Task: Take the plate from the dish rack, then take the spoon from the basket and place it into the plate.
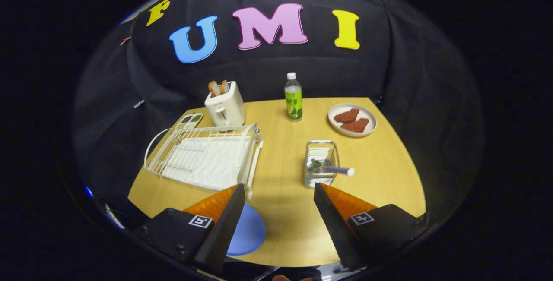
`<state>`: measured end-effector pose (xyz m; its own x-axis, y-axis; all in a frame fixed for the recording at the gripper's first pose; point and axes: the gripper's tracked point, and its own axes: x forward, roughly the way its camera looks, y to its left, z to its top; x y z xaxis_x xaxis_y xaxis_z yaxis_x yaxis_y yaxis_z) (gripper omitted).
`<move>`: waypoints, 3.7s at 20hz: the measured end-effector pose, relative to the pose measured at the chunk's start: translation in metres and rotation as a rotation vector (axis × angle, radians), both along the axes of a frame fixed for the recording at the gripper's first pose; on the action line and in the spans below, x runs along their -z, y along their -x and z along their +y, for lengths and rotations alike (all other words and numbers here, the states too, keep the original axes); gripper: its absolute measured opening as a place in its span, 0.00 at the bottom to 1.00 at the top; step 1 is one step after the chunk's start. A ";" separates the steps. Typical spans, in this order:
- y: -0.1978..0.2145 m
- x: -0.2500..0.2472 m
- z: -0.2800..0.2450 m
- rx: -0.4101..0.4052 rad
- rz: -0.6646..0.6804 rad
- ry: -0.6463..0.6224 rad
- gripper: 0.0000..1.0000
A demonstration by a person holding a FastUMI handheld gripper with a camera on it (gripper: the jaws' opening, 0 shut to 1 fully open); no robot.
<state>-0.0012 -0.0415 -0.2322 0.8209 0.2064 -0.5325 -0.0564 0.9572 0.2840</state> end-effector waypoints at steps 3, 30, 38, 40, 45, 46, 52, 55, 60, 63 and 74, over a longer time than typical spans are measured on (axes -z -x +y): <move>-0.030 0.018 -0.047 0.052 0.012 0.069 0.99; -0.047 0.061 -0.072 0.015 0.128 -0.090 0.11; 0.022 -0.047 -0.008 -0.103 -0.053 -0.224 0.11; 0.041 -0.064 0.022 -0.169 -0.075 -0.253 0.11; 0.085 -0.071 0.081 -0.318 -0.091 -0.262 0.11; 0.092 -0.067 0.090 -0.343 -0.083 -0.249 0.11; 0.118 -0.004 0.132 -0.424 0.053 -0.157 0.11; 0.120 0.026 0.149 -0.438 0.108 -0.129 0.11; 0.111 0.057 0.168 -0.429 0.162 -0.110 0.11; 0.108 0.073 0.175 -0.423 0.192 -0.099 0.12; 0.103 0.091 0.182 -0.375 0.234 -0.121 0.29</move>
